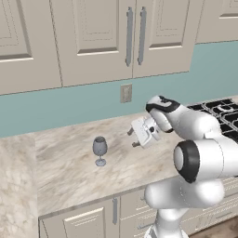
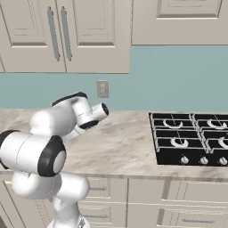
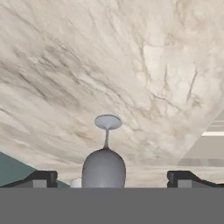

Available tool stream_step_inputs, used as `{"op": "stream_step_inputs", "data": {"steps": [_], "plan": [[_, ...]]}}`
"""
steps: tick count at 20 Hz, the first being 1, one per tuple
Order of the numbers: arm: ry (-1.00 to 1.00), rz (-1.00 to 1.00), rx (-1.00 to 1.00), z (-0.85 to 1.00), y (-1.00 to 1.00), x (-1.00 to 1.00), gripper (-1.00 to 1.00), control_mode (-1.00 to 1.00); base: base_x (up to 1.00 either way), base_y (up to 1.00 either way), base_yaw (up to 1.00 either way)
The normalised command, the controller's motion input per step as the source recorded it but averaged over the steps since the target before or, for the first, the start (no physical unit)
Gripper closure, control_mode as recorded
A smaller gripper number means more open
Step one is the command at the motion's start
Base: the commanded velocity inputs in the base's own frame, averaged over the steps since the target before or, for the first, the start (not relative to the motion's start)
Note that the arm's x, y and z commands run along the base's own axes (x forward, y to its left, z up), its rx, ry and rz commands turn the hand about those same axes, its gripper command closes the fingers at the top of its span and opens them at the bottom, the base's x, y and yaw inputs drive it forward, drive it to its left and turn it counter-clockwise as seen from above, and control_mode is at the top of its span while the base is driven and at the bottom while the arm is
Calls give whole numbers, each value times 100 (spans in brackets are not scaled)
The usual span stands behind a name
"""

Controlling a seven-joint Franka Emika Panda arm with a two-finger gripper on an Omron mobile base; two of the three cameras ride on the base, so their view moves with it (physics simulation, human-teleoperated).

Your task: Retrieve the wine glasses from the counter and place one next to each plate.

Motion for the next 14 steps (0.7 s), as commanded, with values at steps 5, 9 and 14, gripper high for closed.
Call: {"op": "stream_step_inputs", "data": {"steps": [5, 9, 14], "plan": [[11, 0, 0, -36, 34, 14, -100, -100, 0, 0, 0], [9, 0, 0, -28, 34, 5, -100, -100, 0, 0, 0], [5, 0, 0, -16, 29, 1, -100, -100, 0, 0, 0]]}}
